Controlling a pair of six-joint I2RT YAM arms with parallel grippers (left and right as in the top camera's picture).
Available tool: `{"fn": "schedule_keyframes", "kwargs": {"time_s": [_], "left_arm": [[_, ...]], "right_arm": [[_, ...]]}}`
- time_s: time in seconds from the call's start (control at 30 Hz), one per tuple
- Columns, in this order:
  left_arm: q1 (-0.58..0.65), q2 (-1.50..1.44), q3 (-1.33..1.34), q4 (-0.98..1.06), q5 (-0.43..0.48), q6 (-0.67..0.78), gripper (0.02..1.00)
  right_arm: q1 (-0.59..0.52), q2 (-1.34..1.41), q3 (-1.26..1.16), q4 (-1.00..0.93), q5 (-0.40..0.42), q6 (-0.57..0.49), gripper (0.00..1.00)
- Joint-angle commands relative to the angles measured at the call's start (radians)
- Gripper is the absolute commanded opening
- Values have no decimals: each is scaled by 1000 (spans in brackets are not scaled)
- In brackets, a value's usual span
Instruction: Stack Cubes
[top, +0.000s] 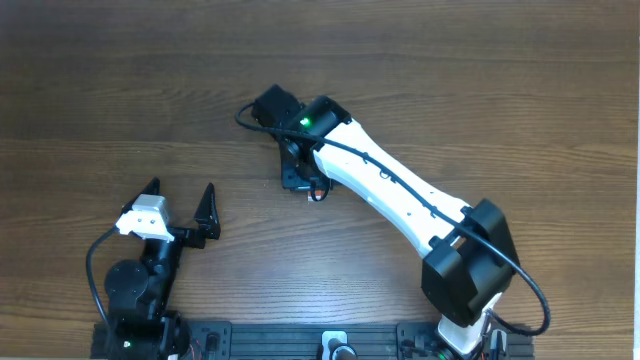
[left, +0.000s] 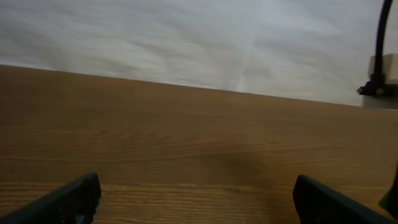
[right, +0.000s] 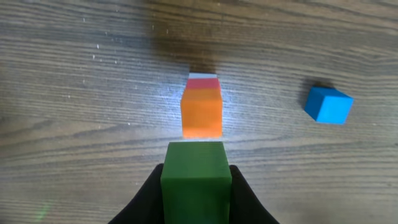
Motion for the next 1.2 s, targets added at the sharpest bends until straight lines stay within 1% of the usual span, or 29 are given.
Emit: {"fn": "schedule_keyframes", "kwargs": {"time_s": [0.03, 1.2], "left_arm": [[-2, -9, -6, 0, -1, 14, 998], [-2, -9, -6, 0, -1, 15, 998]], "right_arm": [[-19, 36, 21, 4, -14, -18, 12], [-21, 67, -29, 53, -17, -10, 12]]}}
